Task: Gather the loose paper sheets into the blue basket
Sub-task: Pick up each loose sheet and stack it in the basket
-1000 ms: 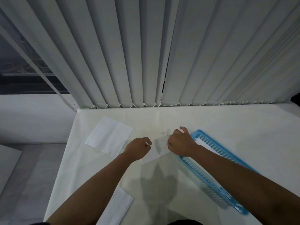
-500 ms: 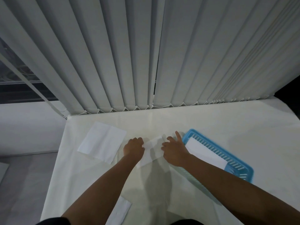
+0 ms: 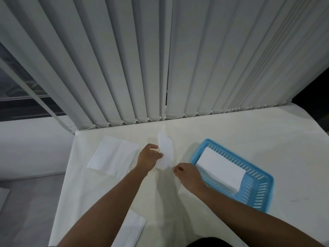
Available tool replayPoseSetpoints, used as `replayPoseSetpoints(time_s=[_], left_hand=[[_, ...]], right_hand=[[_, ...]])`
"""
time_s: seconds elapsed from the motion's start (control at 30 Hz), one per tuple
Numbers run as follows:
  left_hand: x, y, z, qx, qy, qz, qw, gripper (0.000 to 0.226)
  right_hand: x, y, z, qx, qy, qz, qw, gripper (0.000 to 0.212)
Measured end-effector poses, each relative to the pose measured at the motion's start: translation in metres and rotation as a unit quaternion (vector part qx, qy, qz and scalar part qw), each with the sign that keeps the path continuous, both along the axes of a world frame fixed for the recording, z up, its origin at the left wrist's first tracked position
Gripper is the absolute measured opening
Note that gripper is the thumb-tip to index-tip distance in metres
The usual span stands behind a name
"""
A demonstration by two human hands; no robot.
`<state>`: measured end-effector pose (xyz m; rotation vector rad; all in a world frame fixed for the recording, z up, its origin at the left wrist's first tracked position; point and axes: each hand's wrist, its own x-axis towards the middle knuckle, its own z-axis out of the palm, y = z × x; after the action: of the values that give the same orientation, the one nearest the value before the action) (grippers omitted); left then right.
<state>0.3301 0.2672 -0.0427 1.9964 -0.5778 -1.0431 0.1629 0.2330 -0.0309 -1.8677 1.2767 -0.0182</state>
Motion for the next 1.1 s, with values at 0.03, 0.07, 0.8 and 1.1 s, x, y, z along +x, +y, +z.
replayPoseSetpoints(time_s=[0.03,0.07,0.8,1.1], left_hand=[[-0.003,0.003,0.003,-0.020,0.031,0.028,0.999,0.036],[-0.006,0.007,0.005,-0.039,0.059,0.056,0.996,0.042],[-0.013,0.001,0.040,-0.145,0.222,0.131,0.955,0.005],[-0.076,-0.023,0.031,-0.075,0.107,0.015,0.991,0.011]], right_hand=[[0.004,0.004,0.005,0.069,-0.013,-0.051,0.996,0.038],[0.007,0.007,0.008,0.140,-0.027,-0.102,0.985,0.042],[-0.049,-0.003,0.032,0.167,-0.211,-0.288,0.919,0.024],[-0.119,-0.031,0.033,0.100,-0.206,-0.389,0.892,0.039]])
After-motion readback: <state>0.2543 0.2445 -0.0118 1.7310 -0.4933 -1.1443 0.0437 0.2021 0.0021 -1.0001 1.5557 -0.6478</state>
